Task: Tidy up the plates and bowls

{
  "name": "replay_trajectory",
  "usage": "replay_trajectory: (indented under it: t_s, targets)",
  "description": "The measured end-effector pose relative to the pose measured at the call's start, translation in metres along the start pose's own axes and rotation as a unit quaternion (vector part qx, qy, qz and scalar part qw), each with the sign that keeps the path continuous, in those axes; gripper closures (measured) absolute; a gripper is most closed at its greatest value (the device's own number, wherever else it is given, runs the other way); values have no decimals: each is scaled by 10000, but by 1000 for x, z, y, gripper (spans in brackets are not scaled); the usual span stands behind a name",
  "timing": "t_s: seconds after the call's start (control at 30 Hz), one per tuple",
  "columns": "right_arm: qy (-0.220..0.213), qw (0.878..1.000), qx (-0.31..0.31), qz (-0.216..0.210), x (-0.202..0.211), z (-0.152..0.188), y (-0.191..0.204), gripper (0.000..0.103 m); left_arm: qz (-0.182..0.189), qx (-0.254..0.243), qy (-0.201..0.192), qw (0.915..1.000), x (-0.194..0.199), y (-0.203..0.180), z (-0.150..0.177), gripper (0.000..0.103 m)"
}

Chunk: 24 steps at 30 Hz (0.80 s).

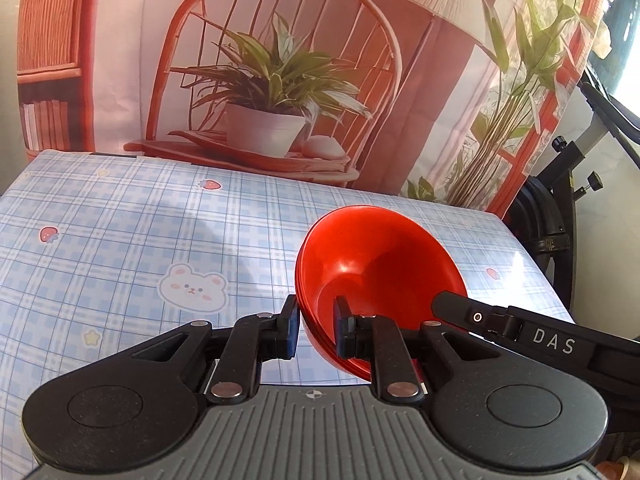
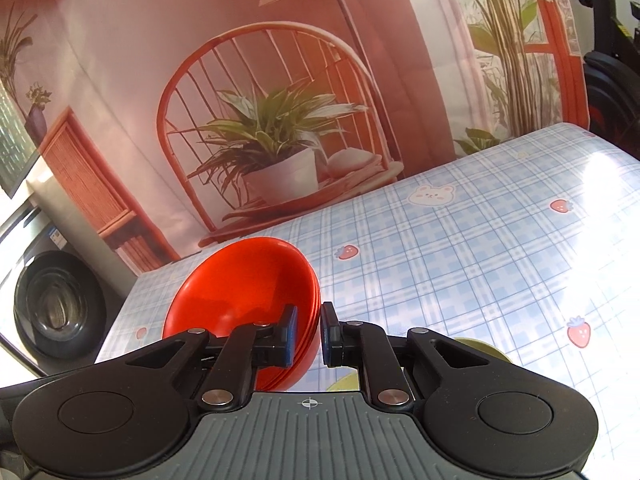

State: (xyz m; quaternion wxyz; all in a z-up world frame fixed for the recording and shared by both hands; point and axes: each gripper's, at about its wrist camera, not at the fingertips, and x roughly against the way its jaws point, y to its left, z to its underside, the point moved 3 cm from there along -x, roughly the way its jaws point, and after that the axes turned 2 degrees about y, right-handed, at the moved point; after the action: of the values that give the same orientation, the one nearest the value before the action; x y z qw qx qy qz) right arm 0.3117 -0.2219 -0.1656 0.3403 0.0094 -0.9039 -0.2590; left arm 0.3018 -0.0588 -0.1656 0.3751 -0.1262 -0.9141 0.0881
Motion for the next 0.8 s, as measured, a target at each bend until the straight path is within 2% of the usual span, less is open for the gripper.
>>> replay_trajectory:
  t_s: [0.43,0.8]
  targets:
    - [-180,9991,368,110,48,14,-13,90,264,-60,21,9996,29,-29,24,83]
    - [-63,9984,360,437,77,41,-51,90,566,-367,408,9969,25,-60,56,81]
